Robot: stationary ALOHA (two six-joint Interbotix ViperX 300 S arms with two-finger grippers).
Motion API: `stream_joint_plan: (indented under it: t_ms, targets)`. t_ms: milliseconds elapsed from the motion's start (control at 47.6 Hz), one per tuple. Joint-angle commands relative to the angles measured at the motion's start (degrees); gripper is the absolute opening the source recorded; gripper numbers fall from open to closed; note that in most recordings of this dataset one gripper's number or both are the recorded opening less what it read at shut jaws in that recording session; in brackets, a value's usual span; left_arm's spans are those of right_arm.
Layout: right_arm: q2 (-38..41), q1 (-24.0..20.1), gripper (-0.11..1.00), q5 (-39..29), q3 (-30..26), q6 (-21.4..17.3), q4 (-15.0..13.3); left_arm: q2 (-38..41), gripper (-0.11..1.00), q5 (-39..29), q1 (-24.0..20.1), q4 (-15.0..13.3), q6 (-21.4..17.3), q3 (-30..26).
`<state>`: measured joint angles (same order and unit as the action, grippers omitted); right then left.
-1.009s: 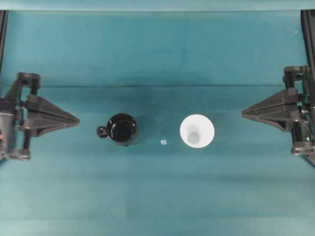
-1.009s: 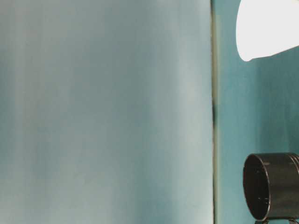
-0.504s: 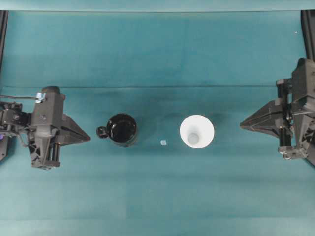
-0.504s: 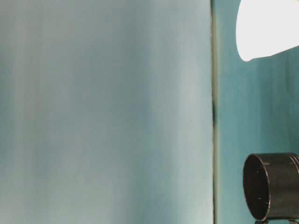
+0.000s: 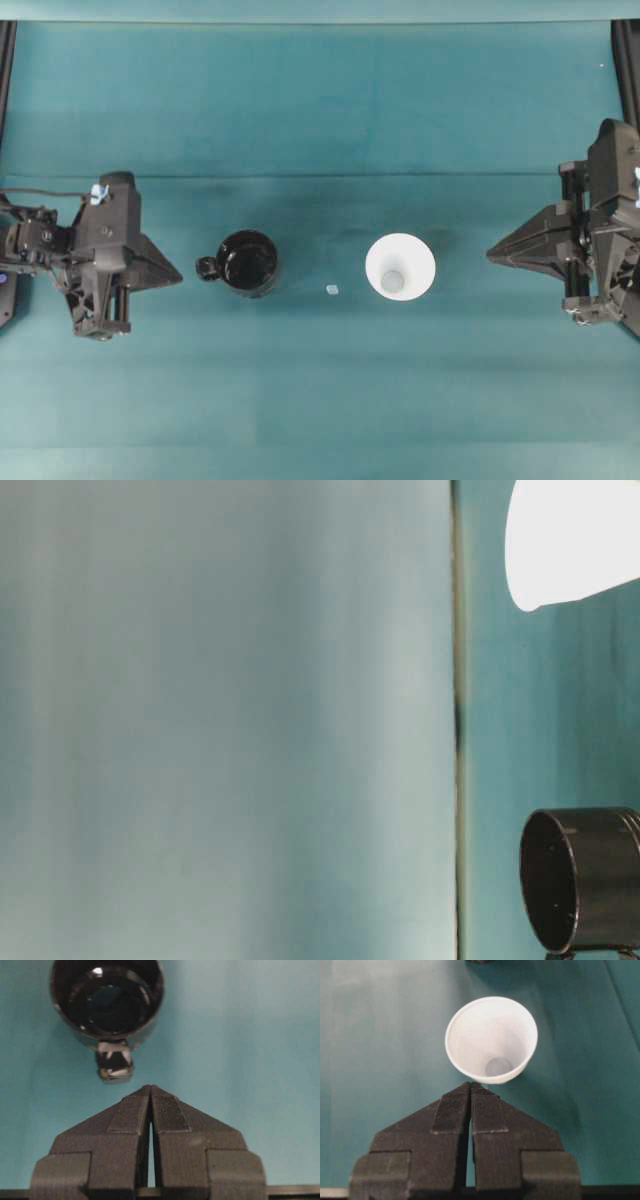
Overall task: Put a paper cup into the cup holder on your left arm.
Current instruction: 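Move the left gripper toward the black mug's handle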
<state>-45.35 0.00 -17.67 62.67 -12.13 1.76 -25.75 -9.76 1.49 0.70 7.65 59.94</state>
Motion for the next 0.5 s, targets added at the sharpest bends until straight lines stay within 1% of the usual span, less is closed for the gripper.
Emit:
stream_joint_plan:
  t_ms: [0, 42, 105, 147, 294, 378, 420, 483]
  targets:
    - [0.1, -0.1, 0.03, 0.3, -1.6, -0.5, 0.1, 0.4, 0.04, 0.6, -0.3, 0.1, 0.1, -0.3]
    - [0.1, -0.1, 0.03, 0.3, -1.6, -0.5, 0.1, 0.5, 0.08, 0.6, -0.4, 0.1, 0.2, -0.3]
    - [0.2, -0.1, 0.03, 0.2, -1.6, -0.5, 0.1, 1.1, 0.20, 0.7, -1.0, 0.1, 0.2, -0.4]
    - [0.1, 0.0, 0.03, 0.2, -1.6, -0.5, 0.1, 1.7, 0.30, 0.8, -1.2, 0.1, 0.2, -0.4]
    - [0.2, 0.1, 0.03, 0.1, -1.6, -0.5, 0.1, 4.4, 0.74, 1.9, -2.3, 0.1, 0.2, -1.1]
    - [0.2, 0.1, 0.03, 0.0, -1.6, -0.5, 0.1, 6.3, 0.93, 3.3, -2.5, 0.1, 0.0, -1.5]
    - [0.2, 0.1, 0.03, 0.0, -1.6, -0.5, 0.1, 7.6, 0.97, 4.4, -2.5, 0.1, -0.2, -1.7]
    - [0.2, 0.2, 0.03, 0.0, -1.6, -0.5, 0.0, 9.1, 0.93, 6.2, -2.5, 0.1, -0.2, -1.7]
